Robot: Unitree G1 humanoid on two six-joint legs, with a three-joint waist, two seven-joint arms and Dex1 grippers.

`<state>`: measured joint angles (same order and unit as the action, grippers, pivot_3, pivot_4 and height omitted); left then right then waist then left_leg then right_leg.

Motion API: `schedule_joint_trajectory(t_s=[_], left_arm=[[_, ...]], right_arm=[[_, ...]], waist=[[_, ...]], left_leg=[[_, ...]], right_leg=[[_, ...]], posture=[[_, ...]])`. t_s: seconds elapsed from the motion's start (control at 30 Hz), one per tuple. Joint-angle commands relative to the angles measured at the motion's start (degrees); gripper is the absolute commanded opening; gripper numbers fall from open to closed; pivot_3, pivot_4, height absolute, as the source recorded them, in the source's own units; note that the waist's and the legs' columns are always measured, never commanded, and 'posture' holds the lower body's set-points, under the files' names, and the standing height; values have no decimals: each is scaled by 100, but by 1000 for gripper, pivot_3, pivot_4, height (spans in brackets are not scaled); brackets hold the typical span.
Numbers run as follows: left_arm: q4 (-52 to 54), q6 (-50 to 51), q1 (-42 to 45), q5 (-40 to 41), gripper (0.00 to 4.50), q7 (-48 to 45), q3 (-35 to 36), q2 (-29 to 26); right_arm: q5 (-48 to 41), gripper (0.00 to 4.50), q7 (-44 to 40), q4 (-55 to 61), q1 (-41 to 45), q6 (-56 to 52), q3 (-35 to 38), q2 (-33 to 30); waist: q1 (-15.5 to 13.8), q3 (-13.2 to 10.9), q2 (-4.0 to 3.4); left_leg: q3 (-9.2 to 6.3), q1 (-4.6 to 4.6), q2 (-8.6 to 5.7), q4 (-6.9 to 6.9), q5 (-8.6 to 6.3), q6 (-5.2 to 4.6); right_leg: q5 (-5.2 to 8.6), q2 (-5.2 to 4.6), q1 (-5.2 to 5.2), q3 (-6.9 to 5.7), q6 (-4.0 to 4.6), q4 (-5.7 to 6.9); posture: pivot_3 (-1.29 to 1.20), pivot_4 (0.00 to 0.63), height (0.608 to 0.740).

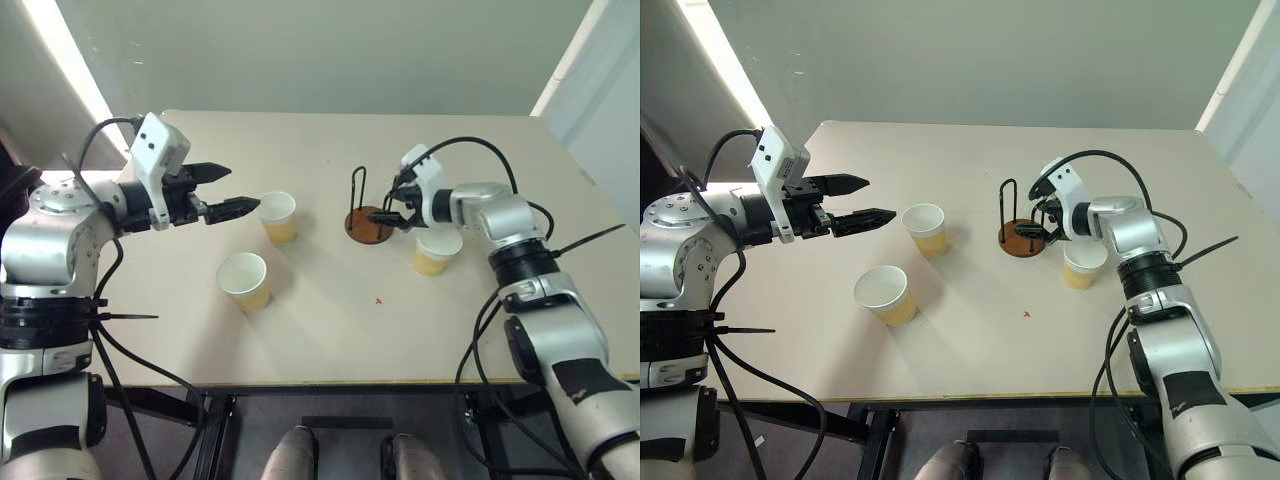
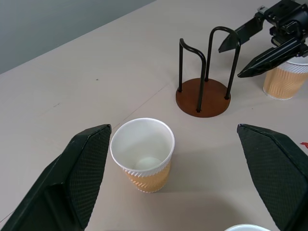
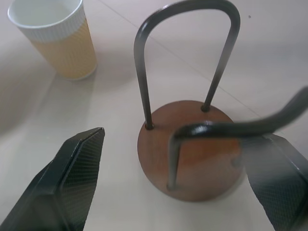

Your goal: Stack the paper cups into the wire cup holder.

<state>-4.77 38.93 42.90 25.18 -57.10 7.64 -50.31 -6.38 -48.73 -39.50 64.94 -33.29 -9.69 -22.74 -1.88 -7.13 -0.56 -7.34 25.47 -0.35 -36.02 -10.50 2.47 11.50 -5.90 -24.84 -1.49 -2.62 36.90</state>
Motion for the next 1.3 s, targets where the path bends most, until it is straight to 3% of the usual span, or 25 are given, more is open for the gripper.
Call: schedule_joint_trajectory(t_s=[0.03,0.37,0.4,0.87,1.1,1.3], left_arm=[[168,-49,43,64,4500,22,147,-59],[128,-5,52,52,4500,-36,96,-107],[144,13,44,58,4500,-92,67,-130],[804,80,-74,170,4500,-1423,-397,-938],[966,95,27,235,4500,-1655,-441,-981],[872,7,116,183,4500,-1681,-547,-935]], right_arm=[[21,3885,110,-39,219,154,192,25],[-115,242,-13,99,211,38,253,24],[-138,40,-67,154,204,5,253,9],[-642,40,-1746,3261,-753,-1173,-141,-1135],[-1011,40,-1870,4648,-1390,-1825,-244,-1638],[-1205,40,-1812,5176,-1709,-2102,-313,-1816]], waist=[[-1,0,0],[3,0,0],[3,0,0],[1,0,0],[14,0,1],[16,1,2]], left_leg=[[0,1,0,0,0,0],[0,2,0,0,-3,4],[0,3,0,0,-2,4],[-12,45,26,-5,-9,20],[-16,30,53,-5,-3,42],[-15,27,52,-6,8,25]], right_leg=[[0,0,0,0,1,0],[2,0,-3,0,3,1],[2,0,-3,0,3,1],[-6,45,-32,-3,-10,-2],[-4,72,-32,-3,-1,7],[-12,72,-31,1,23,7]], posture=[[0,150,740],[0,150,740],[0,150,740],[0,150,740],[0,150,740],[0,150,740]])
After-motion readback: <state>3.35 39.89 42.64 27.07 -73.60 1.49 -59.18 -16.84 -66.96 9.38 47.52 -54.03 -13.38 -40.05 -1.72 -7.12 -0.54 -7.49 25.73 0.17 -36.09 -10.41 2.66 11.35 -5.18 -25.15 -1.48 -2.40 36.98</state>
